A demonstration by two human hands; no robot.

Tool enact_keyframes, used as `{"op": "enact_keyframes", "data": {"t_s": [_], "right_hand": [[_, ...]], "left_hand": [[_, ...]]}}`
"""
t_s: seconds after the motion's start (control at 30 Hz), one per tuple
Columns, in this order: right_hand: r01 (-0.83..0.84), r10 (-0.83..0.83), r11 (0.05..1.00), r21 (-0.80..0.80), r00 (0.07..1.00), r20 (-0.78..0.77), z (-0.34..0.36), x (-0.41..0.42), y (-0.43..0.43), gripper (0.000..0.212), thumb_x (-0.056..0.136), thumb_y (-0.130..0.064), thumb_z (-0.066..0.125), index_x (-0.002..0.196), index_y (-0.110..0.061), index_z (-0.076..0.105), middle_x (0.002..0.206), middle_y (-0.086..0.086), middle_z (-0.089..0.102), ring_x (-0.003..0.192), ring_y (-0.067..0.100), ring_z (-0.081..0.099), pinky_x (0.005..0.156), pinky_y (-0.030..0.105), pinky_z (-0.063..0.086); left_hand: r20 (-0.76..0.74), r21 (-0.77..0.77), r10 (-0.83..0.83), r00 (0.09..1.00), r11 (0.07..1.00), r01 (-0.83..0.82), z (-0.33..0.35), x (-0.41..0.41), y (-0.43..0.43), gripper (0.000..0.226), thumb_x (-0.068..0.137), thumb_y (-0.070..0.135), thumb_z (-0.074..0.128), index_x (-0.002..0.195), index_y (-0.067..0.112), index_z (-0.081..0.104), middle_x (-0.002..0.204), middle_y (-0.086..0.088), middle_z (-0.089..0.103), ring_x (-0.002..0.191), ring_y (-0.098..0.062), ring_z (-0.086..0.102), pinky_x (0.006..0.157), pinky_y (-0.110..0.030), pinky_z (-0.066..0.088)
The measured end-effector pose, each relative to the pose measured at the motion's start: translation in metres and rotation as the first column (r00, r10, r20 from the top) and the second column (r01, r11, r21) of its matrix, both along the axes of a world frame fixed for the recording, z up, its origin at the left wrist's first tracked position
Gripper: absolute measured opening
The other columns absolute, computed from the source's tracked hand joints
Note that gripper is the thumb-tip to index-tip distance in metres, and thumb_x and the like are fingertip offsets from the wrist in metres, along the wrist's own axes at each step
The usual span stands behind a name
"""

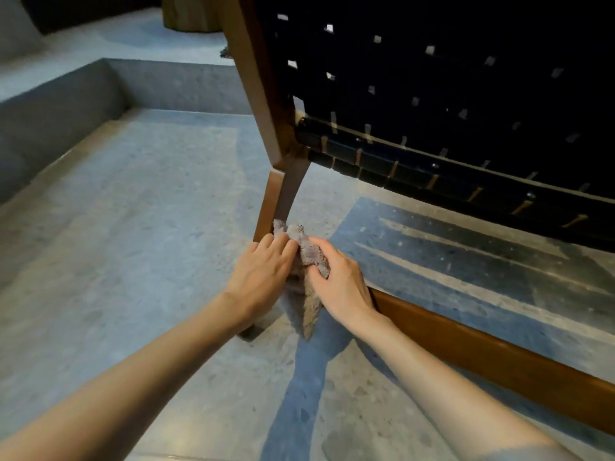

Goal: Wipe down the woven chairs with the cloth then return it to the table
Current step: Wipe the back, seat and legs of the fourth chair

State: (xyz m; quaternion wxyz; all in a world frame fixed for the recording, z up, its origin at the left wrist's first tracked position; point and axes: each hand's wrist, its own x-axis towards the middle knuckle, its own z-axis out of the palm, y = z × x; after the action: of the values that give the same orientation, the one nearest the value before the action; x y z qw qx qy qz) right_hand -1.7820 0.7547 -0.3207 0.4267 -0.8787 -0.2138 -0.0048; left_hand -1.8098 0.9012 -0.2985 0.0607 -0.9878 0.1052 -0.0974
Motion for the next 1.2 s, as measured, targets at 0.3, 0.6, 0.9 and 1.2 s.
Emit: {"op": "enact_keyframes", "data": {"t_s": [0.3,0.6,0.9,1.2], "right_hand": [[-0.203,0.203,0.979,-0.005,0.978,0.052,0.048,0.008,0.104,0.042,0.093,-0.016,0.050,0.132,-0.030,0.040,0.113,-0.005,0.057,0.089,0.004,0.053,0.069,0.009,0.037],[-0.213,0.214,0.977,0.015,0.975,-0.061,0.188,-0.014,0.245,0.048,0.098,-0.012,0.043,0.139,-0.037,0.037,0.131,-0.004,0.055,0.107,0.011,0.055,0.081,0.018,0.040],[-0.180,0.186,0.977,0.115,0.982,-0.042,0.401,-0.037,0.351,0.052,0.094,-0.005,0.044,0.138,-0.034,0.043,0.131,-0.004,0.057,0.112,0.011,0.054,0.088,0.018,0.042],[-0.043,0.064,0.991,0.124,0.983,-0.174,0.599,-0.037,0.376,0.049,0.094,-0.004,0.044,0.129,-0.038,0.049,0.130,-0.007,0.054,0.106,0.001,0.047,0.077,0.002,0.035]], "left_hand": [[0.028,-0.330,0.164,0.986,0.933,-0.145,0.040,-0.021,0.108,0.018,0.090,0.010,0.048,0.107,0.006,0.048,0.098,-0.014,0.047,0.086,-0.031,0.044,0.066,-0.030,0.024],[-0.033,-0.469,0.374,0.927,0.813,-0.345,0.182,-0.039,0.237,0.027,0.087,0.009,0.047,0.113,0.007,0.048,0.105,-0.011,0.045,0.094,-0.029,0.043,0.066,-0.034,0.031],[-0.075,-0.662,0.521,0.850,0.612,-0.434,0.397,-0.070,0.324,0.028,0.082,0.002,0.051,0.110,0.008,0.048,0.107,-0.012,0.043,0.101,-0.030,0.042,0.078,-0.049,0.043],[-0.139,-0.739,0.418,0.898,0.560,-0.375,0.592,-0.083,0.368,0.037,0.080,0.021,0.073,0.111,0.011,0.055,0.105,-0.003,0.040,0.103,-0.021,0.041,0.081,-0.038,0.044]]}}
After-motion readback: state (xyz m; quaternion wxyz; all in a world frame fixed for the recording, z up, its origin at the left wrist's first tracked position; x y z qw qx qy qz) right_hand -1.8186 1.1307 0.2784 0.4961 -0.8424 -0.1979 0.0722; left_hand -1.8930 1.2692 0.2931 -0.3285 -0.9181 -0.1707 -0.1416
